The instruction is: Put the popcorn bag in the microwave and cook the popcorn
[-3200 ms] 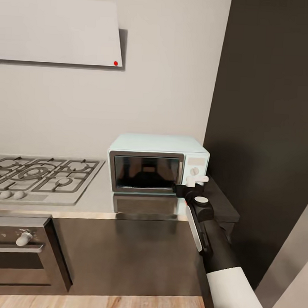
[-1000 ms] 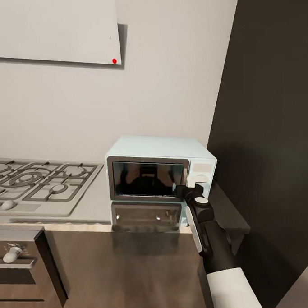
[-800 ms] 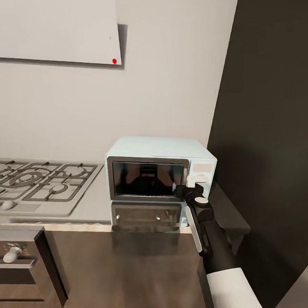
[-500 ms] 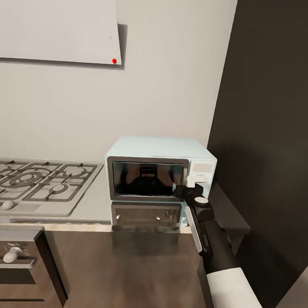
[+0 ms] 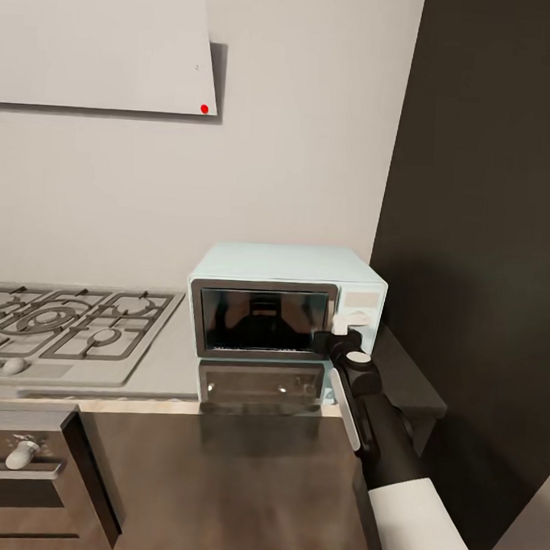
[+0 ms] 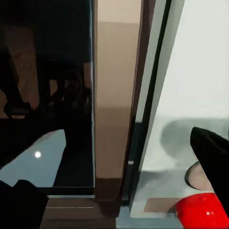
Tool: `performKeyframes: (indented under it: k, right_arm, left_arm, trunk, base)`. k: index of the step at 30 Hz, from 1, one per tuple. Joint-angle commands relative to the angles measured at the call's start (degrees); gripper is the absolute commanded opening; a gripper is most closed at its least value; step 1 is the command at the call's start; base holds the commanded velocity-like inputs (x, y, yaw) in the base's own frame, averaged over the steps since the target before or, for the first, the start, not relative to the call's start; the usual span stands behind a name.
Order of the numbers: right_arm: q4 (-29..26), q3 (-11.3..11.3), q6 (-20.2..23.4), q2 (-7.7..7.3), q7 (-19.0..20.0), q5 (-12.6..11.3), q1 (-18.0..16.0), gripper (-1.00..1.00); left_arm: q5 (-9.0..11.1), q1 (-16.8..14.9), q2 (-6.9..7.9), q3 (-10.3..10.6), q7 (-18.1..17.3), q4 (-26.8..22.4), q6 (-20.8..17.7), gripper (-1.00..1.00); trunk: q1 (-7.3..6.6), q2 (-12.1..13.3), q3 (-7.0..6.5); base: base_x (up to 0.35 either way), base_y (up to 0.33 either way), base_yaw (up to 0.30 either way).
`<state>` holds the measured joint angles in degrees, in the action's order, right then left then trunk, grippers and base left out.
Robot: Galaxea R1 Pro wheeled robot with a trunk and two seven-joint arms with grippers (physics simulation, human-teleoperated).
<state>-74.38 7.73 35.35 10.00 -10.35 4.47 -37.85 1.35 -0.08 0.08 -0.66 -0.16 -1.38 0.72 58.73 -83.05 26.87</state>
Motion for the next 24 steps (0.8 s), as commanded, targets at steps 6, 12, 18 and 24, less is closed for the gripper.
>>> performKeyframes:
  k: [6,12,18,24]
  right_arm:
    - [-0.93,0.09,1.74,0.0,0.21,0.46,0.66,-1.0]
    - [-0.86,0.09,1.82,0.0,0.16,0.45,0.68,-1.0]
    - [-0.69,0.09,1.74,0.0,0.15,0.45,0.68,-1.0]
    - [-0.52,0.09,1.74,0.0,0.08,0.45,0.68,-1.0]
  left_arm:
    - [0.14,-0.01,0.01,-0.05,-0.02,-0.02,0.08,1.0]
    - [0.14,-0.01,0.01,-0.05,-0.02,-0.02,0.08,1.0]
    - [0.14,-0.01,0.01,-0.05,-0.02,-0.02,0.01,1.0]
    - [0.14,-0.01,-0.16,-0.08,0.07,-0.02,0.06,1.0]
  trunk:
    - [0.0,-0.03,0.06]
    - [0.0,-0.03,0.06]
    - [0.0,-0.03,0.06]
    - [0.0,-0.03,0.06]
  base:
    - [0.0,0.0,0.0]
    - [0.0,0.0,0.0]
    - [-0.009,0.0,0.0]
    - [-0.237,0.0,0.0]
